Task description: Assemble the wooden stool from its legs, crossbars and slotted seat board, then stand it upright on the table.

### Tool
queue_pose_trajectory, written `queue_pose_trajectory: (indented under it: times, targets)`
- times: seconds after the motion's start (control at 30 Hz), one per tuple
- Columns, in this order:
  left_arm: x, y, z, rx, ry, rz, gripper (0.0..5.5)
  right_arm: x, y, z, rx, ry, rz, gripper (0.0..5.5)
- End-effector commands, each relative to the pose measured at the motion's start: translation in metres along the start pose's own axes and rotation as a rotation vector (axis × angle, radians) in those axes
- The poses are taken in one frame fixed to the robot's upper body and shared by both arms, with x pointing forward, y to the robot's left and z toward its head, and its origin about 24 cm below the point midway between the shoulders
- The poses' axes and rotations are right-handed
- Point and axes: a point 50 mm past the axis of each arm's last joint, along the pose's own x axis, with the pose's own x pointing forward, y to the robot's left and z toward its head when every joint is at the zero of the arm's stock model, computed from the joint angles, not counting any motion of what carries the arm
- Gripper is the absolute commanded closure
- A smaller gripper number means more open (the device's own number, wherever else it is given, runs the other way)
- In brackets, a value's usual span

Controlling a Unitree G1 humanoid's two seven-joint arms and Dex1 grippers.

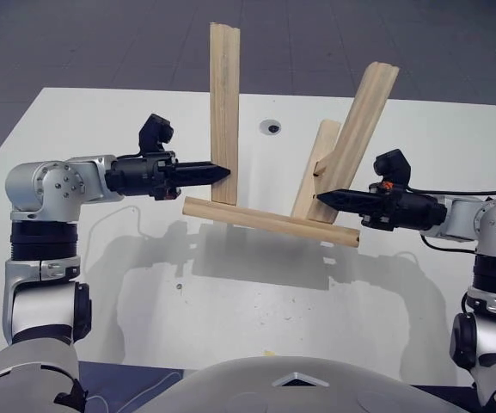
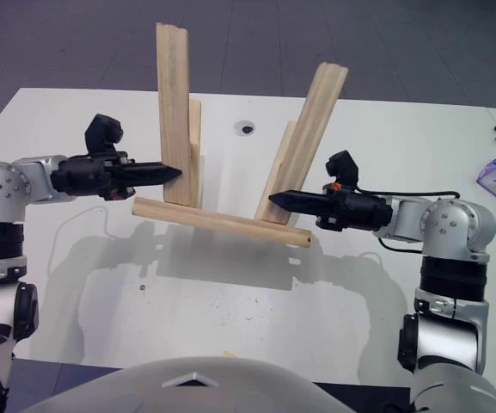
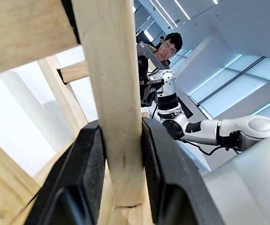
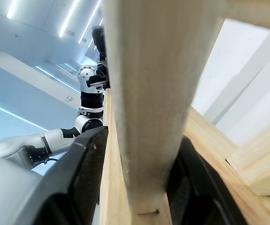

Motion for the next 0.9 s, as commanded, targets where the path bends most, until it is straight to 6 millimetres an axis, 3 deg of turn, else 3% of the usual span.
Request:
queue_pose_trajectory:
  times: [0.03,0.13,0.23,0.43,0.57,0.67,0.73,0.83,0.9]
  targets:
    - [-0.004,0.012,-0.013,0.003,0.029,0.174,4.28,0.008,-0.006,0.0,-0.028,-0.053,-0.093,3.57]
    - [-0.007,0.019,-0.026,-0.031,0.026,0.241,3.69,0.005,-0.015,-0.001,0.001,-0.088,-0.168,3.05]
    - [-0.008,0.025,-0.027,-0.07,-0.046,0.291,3.26,0.003,-0.018,-0.006,0.02,-0.105,-0.198,2.64]
    - [-0.018,0.039,-0.005,-0.065,-0.287,0.396,2.31,0.0,-0.022,-0.005,0.004,-0.183,-0.217,1.74]
    - [-0.038,0.03,0.011,0.138,-0.445,0.506,1.61,-0.028,-0.028,0.009,-0.108,-0.327,-0.328,1.07]
    - [-0.06,0.009,-0.001,0.483,-0.321,0.598,1.07,-0.055,-0.016,0.009,-0.347,-0.306,-0.411,0.55]
    - [-0.069,-0.001,-0.021,0.604,-0.171,0.587,0.72,-0.067,-0.018,-0.005,-0.565,-0.126,-0.515,0.21]
    - [-0.086,-0.012,-0.046,0.574,-0.003,0.515,0.19,-0.077,-0.023,-0.025,-0.72,0.13,-0.526,0.1]
    - [-0.091,-0.013,-0.055,0.529,0.072,0.467,0.14,-0.076,-0.029,-0.031,-0.78,0.224,-0.502,0.1]
